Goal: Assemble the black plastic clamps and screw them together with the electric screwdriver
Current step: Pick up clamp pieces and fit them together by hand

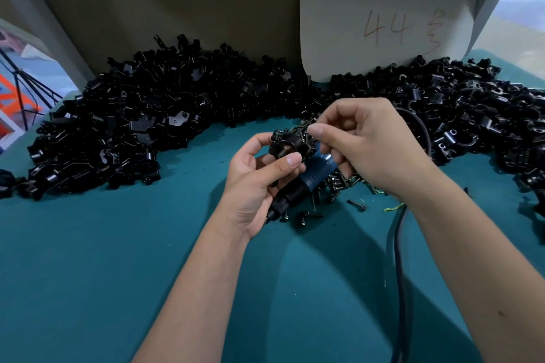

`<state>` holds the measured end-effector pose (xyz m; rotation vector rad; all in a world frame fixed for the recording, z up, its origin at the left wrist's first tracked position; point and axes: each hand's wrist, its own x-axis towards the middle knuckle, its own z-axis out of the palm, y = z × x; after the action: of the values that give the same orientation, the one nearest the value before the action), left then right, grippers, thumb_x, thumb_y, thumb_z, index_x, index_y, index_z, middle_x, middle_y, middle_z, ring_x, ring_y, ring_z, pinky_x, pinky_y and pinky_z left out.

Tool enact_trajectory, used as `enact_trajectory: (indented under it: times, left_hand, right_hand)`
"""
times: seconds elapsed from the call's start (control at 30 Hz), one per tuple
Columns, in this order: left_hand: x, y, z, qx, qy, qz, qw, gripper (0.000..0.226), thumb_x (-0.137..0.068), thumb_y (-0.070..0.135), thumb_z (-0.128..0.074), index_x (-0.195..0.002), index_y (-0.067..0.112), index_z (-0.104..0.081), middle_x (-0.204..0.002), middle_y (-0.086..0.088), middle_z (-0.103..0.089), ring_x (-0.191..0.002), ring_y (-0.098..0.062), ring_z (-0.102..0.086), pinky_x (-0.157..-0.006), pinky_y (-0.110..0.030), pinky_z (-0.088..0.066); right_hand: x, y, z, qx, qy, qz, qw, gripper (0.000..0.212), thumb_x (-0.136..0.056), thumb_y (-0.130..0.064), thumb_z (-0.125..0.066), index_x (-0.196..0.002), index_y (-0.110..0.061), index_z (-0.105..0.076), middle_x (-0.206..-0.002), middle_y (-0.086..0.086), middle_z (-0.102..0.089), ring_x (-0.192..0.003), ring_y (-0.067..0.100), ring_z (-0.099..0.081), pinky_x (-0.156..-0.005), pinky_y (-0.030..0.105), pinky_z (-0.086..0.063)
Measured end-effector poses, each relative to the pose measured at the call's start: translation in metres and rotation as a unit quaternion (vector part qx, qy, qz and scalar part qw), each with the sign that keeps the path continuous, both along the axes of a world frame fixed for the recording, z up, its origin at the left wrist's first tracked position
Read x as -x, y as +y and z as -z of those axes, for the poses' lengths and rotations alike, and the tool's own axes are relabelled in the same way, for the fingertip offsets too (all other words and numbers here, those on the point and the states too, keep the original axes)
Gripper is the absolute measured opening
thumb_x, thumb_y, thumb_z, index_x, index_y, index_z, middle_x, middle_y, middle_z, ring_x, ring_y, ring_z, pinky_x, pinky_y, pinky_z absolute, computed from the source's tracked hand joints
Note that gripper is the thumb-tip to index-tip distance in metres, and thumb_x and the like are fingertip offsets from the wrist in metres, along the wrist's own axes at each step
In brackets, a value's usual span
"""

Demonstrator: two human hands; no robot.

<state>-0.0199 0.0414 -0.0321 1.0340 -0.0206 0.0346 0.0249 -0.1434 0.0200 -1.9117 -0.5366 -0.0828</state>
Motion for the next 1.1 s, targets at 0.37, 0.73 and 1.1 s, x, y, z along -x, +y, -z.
enact_trajectory:
  times: [0.37, 0.73, 1.1]
  left_hand:
    - [0.000, 0.000, 0.001, -0.047, -0.022, 0.018, 0.998, 0.033, -0.076, 0.000, -0.080, -0.101, 0.017, -0.068, -0.078, -0.001, -0.072, -0.070, -0.016, -0.071, -0.071, -0.024, -0.058]
    - [-0.002, -0.008, -0.005, 0.101, 0.005, 0.021, 0.995, 0.051, -0.077, 0.000, -0.073, -0.125, 0.006, -0.057, -0.089, -0.007, -0.068, -0.071, -0.015, -0.069, -0.068, -0.018, -0.057]
    - [-0.001, -0.008, -0.002, 0.094, 0.006, 0.022, 0.995, 0.048, -0.079, 0.000, -0.073, -0.123, 0.006, -0.057, -0.088, -0.004, -0.070, -0.074, -0.013, -0.069, -0.071, -0.020, -0.058]
  right_hand:
    - [0.003, 0.010, 0.005, -0.049, 0.055, 0.001, 0.997, 0.019, -0.092, -0.026, -0.080, -0.076, -0.017, -0.074, -0.060, 0.005, -0.066, -0.042, 0.014, -0.048, -0.038, 0.023, -0.039]
    - [0.010, 0.019, 0.004, -0.228, 0.165, -0.092, 0.955, 0.022, -0.097, -0.034, -0.068, -0.093, -0.018, -0.083, -0.065, 0.001, -0.037, -0.051, 0.007, -0.029, -0.044, 0.022, -0.022]
    - [0.013, 0.026, 0.013, -0.275, 0.191, -0.067, 0.940, 0.027, -0.079, -0.035, -0.081, -0.074, -0.015, -0.063, -0.058, -0.004, -0.042, -0.043, 0.005, -0.032, -0.039, 0.019, -0.030]
